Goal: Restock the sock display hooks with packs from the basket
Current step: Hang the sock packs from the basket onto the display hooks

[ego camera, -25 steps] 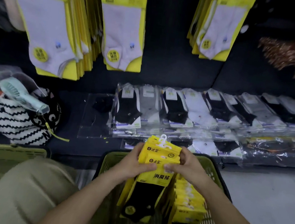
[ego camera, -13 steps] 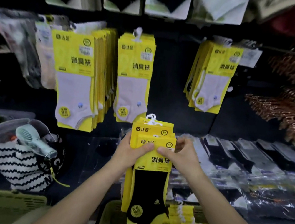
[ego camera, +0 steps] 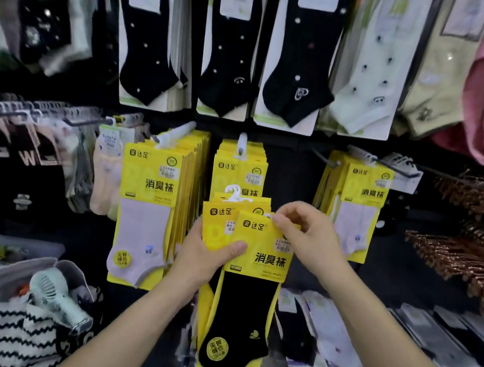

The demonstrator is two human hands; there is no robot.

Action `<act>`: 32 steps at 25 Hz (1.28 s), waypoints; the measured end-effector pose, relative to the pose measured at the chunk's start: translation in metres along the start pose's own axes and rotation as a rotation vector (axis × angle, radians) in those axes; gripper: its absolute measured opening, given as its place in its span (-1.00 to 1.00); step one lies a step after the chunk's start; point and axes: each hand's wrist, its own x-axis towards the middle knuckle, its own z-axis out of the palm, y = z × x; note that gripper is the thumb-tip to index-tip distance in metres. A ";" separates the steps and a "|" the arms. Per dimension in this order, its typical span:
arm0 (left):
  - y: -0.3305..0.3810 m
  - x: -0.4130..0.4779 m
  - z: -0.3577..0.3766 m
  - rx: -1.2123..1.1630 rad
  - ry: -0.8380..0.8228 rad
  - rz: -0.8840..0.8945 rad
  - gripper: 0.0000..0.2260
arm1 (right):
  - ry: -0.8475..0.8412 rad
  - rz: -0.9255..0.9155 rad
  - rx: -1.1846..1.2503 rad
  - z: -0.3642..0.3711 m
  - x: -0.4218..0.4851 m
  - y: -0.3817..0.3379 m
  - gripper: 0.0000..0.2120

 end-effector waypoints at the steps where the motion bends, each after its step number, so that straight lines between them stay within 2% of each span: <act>1: 0.004 0.004 -0.003 0.018 0.001 0.004 -0.48 | -0.036 -0.006 -0.037 -0.002 0.008 -0.007 -0.82; 7: 0.013 0.015 -0.015 0.029 -0.003 0.022 -0.48 | -0.122 -0.042 -0.271 0.002 0.035 -0.031 -0.83; 12: 0.011 0.015 -0.021 0.014 0.031 0.004 -0.68 | -0.072 -0.037 -0.311 0.014 0.045 -0.038 -0.83; 15: 0.016 0.011 -0.030 0.013 0.118 0.037 -0.82 | -0.004 0.010 -0.274 0.015 0.062 -0.045 -0.86; 18: 0.028 0.006 -0.049 0.015 0.231 0.091 -0.73 | 0.032 0.016 -0.286 0.015 0.088 -0.055 -0.85; 22: 0.047 0.003 -0.074 0.055 0.275 0.189 -0.59 | 0.038 0.015 -0.362 0.029 0.112 -0.058 -0.83; 26: 0.057 -0.001 -0.087 0.091 0.286 0.220 -0.70 | 0.055 0.049 -0.367 0.045 0.123 -0.057 -0.83; 28: 0.062 -0.001 -0.089 0.103 0.272 0.237 -0.56 | 0.055 0.074 -0.362 0.051 0.123 -0.056 -0.85; 29: 0.064 -0.001 -0.089 0.106 0.265 0.237 -0.56 | 0.060 0.081 -0.359 0.052 0.123 -0.055 -0.86; 32: 0.060 0.004 -0.086 0.061 0.255 0.198 -0.73 | 0.168 0.016 -0.358 0.046 0.112 -0.057 -0.88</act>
